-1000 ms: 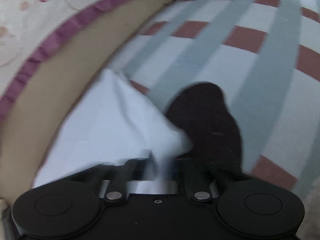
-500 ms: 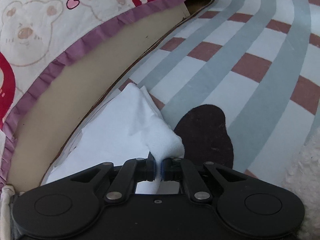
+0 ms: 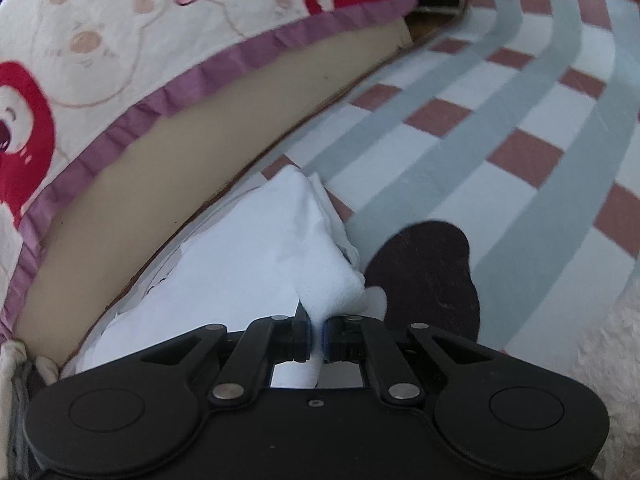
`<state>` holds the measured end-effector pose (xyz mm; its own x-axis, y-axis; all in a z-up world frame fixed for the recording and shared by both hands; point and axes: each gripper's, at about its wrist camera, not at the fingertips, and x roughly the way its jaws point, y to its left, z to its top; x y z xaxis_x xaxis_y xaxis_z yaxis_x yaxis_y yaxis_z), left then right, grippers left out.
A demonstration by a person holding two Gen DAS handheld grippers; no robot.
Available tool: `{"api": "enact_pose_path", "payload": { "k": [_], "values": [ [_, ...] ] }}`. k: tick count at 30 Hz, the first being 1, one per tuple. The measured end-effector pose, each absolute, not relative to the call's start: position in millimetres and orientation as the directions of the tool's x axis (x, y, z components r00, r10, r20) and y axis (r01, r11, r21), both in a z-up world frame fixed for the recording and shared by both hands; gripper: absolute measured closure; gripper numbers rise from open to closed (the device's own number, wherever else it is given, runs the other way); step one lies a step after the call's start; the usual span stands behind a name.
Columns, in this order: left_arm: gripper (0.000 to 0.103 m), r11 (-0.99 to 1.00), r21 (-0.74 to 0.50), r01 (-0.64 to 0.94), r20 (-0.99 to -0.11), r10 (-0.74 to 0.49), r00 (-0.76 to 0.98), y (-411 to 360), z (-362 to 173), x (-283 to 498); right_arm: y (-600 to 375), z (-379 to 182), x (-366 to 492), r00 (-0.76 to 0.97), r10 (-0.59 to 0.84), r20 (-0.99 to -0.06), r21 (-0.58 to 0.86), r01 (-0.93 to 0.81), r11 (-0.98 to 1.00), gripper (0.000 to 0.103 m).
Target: Fold clothes
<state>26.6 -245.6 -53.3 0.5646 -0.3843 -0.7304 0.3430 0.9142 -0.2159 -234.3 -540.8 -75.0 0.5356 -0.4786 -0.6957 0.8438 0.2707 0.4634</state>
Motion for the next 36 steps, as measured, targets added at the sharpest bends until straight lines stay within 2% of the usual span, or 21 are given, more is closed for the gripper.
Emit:
{"api": "enact_pose_path", "payload": {
  "k": [2, 5, 7, 9, 11, 14, 17, 22, 27, 32, 36],
  "values": [
    [0.082, 0.837, -0.303, 0.455, -0.728, -0.512, 0.456, -271, -56, 17, -540, -73, -234, 0.548, -0.475, -0.689, 0.467, 0.836, 0.287, 0.096],
    [0.081, 0.727, -0.475, 0.496, -0.715, -0.647, 0.265, -306, -70, 2, -539, -66, -233, 0.595, -0.455, -0.662, 0.493, 0.804, 0.334, 0.096],
    [0.081, 0.688, -0.551, 0.472, -0.712, -0.682, 0.164, -323, -86, -4, -539, -53, -224, 0.634, -0.445, -0.632, 0.474, 0.771, 0.425, 0.096],
    [0.082, 0.716, -0.534, 0.450, -0.760, -0.640, 0.116, -339, -108, -8, -538, -32, -206, 0.684, -0.413, -0.601, 0.421, 0.710, 0.565, 0.096],
    [0.083, 0.755, -0.500, 0.425, -0.794, -0.595, 0.124, -339, -125, -8, -536, -13, -188, 0.749, -0.338, -0.569, 0.377, 0.603, 0.703, 0.096],
    [0.083, 0.766, -0.525, 0.370, -0.795, -0.597, 0.108, -325, -136, 1, -524, 8, -155, 0.813, -0.189, -0.550, 0.306, 0.408, 0.860, 0.096],
    [0.083, 0.796, -0.529, 0.293, -0.777, -0.594, 0.211, -296, -120, 17, -503, 14, -120, 0.835, -0.062, -0.547, 0.237, 0.225, 0.945, 0.095],
    [0.083, 0.802, -0.582, 0.134, -0.701, -0.579, 0.416, -236, -106, 44, -485, -13, -64, 0.835, 0.163, -0.526, 0.373, 0.054, 0.926, 0.095],
    [0.083, 0.787, -0.610, 0.089, -0.709, -0.593, 0.382, -221, -137, 58, -464, -76, -38, 0.752, 0.225, -0.619, 0.408, 0.063, 0.911, 0.095],
    [0.082, 0.775, -0.616, 0.140, -0.717, -0.625, 0.309, -235, -154, 56, -460, -90, -36, 0.714, 0.222, -0.664, 0.386, 0.074, 0.920, 0.094],
    [0.080, 0.742, -0.643, 0.190, -0.675, -0.666, 0.318, -242, -146, 62, -457, -102, -35, 0.682, 0.218, -0.698, 0.368, 0.081, 0.926, 0.094]
  ]
}}
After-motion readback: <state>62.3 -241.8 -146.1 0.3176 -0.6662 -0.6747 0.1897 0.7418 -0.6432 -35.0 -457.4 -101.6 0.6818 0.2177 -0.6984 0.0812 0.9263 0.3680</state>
